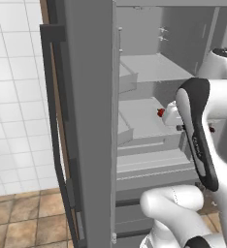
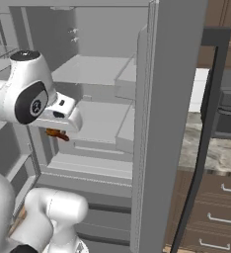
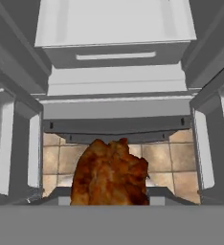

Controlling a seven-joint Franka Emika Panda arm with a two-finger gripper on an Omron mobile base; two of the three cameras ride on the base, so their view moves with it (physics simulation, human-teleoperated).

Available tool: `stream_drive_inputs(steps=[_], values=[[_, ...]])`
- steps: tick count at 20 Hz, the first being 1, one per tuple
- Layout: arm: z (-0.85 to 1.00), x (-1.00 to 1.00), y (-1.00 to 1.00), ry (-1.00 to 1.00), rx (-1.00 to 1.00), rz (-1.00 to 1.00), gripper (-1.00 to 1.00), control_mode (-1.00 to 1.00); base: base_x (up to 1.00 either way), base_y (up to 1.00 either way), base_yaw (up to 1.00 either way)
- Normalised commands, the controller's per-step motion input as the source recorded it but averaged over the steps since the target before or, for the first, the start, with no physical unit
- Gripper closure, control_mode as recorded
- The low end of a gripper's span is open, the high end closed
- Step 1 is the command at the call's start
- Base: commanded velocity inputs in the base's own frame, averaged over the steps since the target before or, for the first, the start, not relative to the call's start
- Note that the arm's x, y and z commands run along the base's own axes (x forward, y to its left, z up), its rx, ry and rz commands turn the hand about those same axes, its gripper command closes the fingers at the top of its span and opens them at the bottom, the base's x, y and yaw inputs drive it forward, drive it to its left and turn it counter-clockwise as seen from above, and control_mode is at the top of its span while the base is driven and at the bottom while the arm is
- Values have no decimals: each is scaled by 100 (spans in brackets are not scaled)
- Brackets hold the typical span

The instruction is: Take the chicken drumstick from the fridge and place it on the digital scale on the counter by the fridge. Wait a few seconds for a reading, then move it to the plate on the dining counter.

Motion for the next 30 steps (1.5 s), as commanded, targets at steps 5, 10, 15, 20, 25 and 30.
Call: stream_drive_inputs(steps=[5, 10, 15, 20, 25, 30], values=[[22, -99, 0, 4, 0, 0, 100, -100, 0, 0, 0], [2, -81, 4, 0, 0, 0, 100, -100, 0, 0, 0], [-3, -22, 2, 0, 0, 0, 100, 100, -13, 5, -1], [0, 0, 0, 0, 0, 0, 100, 100, -94, 11, -10], [0, 0, 0, 0, 0, 0, 100, 100, -96, 1, -22], [0, 0, 0, 0, 0, 0, 100, 100, -31, -3, -67]])
